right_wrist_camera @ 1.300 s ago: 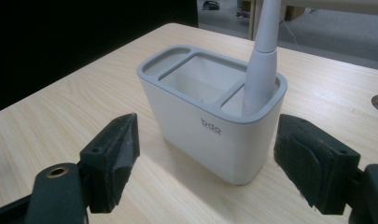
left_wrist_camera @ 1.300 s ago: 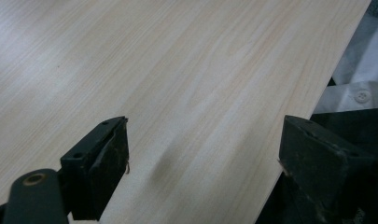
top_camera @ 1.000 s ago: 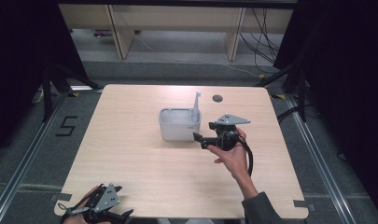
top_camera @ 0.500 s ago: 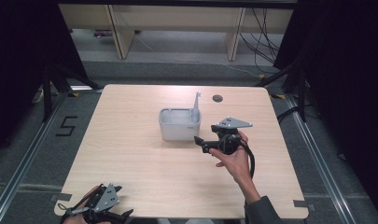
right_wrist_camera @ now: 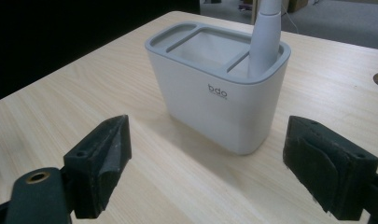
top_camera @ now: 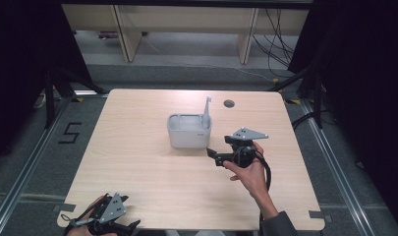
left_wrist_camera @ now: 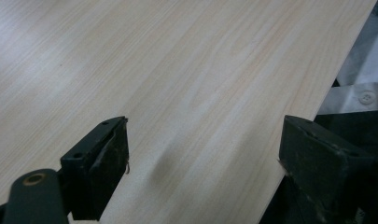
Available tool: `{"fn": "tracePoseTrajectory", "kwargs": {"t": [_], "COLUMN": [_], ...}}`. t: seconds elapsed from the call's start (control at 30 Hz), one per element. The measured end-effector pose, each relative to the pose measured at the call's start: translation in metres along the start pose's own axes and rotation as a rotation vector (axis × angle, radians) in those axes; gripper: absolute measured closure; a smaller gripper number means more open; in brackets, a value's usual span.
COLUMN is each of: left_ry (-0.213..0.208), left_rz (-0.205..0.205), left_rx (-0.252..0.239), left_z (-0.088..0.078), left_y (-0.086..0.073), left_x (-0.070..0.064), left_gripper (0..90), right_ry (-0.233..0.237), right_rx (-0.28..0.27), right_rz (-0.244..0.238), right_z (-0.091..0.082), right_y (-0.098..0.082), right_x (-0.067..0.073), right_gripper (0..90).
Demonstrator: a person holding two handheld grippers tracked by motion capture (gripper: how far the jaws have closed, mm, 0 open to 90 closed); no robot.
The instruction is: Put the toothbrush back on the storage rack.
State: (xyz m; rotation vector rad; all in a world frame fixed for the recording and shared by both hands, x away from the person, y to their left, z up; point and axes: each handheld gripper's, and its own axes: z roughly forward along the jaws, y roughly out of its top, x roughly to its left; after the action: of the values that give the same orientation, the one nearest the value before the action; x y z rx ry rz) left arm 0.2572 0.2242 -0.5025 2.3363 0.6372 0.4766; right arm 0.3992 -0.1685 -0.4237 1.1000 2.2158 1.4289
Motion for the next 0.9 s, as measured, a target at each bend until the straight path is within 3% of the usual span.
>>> {"fn": "tracePoseTrajectory", "kwargs": {"t": [0.03, 0.07, 0.2, 0.23, 0.33, 0.43, 0.47, 0.57, 0.6, 0.67, 0.8, 0.83, 0.87, 0.9], "left_ry": [-0.001, -0.003, -0.002, -0.003, 0.0, -0.002, 0.0, 0.003, 0.0, -0.001, -0.009, -0.009, -0.007, 0.001], "left_rz": [0.012, -0.004, -0.003, -0.005, -0.006, -0.004, -0.007, -0.002, -0.004, -0.007, 0.003, 0.024, 0.008, -0.004], "left_rx": [0.01, -0.002, -0.003, -0.003, -0.004, -0.002, -0.003, 0.0, -0.002, -0.003, 0.013, 0.025, 0.01, -0.003], "left_z": [-0.001, 0.0, 0.0, 0.0, 0.0, 0.0, 0.0, 0.0, 0.0, 0.0, 0.0, -0.001, 0.0, 0.0], "left_y": [0.0, 0.0, 0.0, 0.0, 0.0, 0.0, 0.0, 0.0, 0.0, 0.0, -0.001, 0.0, 0.0, 0.0], "left_x": [0.001, 0.0, 0.0, 0.0, 0.0, 0.0, 0.0, 0.0, 0.0, 0.0, 0.0, 0.001, 0.001, 0.0], "left_gripper": [15.7, 15.8, 15.7, 15.7, 15.7, 15.8, 15.7, 15.7, 15.8, 15.7, 15.7, 15.7, 15.7, 15.7], "right_ry": [-0.01, -0.015, -0.002, 0.005, -0.001, 0.008, 0.001, 0.01, 0.012, 0.005, 0.009, 0.009, 0.011, 0.003], "right_rx": [0.011, 0.007, 0.014, 0.011, 0.017, 0.014, 0.037, 0.028, 0.026, 0.028, 0.039, 0.039, 0.042, 0.049], "right_rz": [0.008, -0.018, 0.0, -0.027, -0.032, 0.001, 0.008, -0.028, -0.003, -0.018, -0.024, -0.024, -0.004, -0.019], "right_z": [-0.001, -0.002, -0.002, -0.002, -0.004, -0.004, -0.006, -0.005, -0.006, -0.007, -0.008, -0.008, -0.008, -0.008], "right_y": [-0.001, -0.002, -0.005, -0.005, -0.007, -0.01, -0.011, -0.013, -0.014, -0.017, -0.021, -0.021, -0.022, -0.023], "right_x": [0.001, 0.0, 0.002, 0.0, 0.002, 0.005, 0.006, 0.004, 0.005, 0.005, 0.005, 0.005, 0.006, 0.005], "right_gripper": [16.1, 16.1, 16.2, 16.1, 16.1, 16.1, 16.1, 16.1, 16.1, 16.1, 16.2, 16.2, 16.2, 16.2]}}
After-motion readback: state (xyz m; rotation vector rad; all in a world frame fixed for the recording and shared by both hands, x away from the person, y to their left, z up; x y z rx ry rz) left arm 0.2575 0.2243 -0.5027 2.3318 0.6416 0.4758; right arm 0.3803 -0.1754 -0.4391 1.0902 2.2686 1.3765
